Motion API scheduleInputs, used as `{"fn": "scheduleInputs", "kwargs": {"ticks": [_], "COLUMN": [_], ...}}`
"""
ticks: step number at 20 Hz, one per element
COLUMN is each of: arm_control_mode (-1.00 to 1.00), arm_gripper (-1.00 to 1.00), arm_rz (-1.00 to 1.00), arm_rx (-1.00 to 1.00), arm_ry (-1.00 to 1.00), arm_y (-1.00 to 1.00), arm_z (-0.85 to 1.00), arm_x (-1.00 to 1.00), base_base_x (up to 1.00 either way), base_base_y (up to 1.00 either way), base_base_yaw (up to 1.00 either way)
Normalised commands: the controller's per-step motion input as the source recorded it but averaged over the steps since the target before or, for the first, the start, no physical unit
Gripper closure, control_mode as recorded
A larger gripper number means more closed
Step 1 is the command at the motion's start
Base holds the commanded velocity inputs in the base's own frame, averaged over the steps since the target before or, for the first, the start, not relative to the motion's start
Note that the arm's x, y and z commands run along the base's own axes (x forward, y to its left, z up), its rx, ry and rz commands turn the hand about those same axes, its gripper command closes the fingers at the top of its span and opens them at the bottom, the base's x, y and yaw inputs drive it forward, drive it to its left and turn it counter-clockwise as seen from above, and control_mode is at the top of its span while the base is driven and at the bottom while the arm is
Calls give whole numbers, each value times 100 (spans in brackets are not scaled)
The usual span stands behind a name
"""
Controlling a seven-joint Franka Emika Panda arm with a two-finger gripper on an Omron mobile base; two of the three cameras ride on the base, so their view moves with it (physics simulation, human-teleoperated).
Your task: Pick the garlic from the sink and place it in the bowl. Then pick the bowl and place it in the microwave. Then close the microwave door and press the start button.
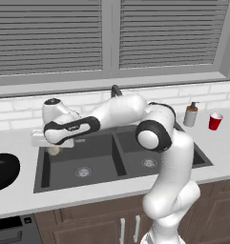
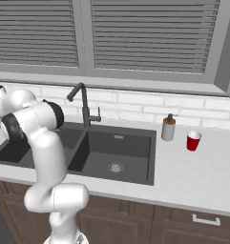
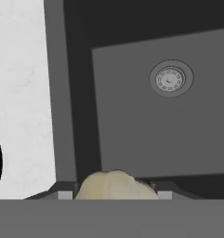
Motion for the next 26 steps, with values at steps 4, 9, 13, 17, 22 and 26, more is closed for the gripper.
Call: {"fn": "scheduleInputs", "kwargs": {"ticks": [4,9,13,17,22,26], "arm_control_mode": [-100,-100,-100,-100,-100,-100], "arm_gripper": [100,100,100,100,100,100], "arm_rz": [0,-2,-8,-12,-16,-18], "arm_rx": [-1,-2,-2,-3,-3,-2], "arm_ry": [0,-2,-4,-4,-3,-2], "arm_y": [97,89,76,66,34,13], "arm_z": [17,1,0,0,-7,-33], "arm_x": [1,0,0,-4,-16,-3], "base_base_x": [0,0,0,0,0,0], "base_base_y": [0,0,0,0,0,0], "base_base_yaw": [0,0,0,0,0,0]}}
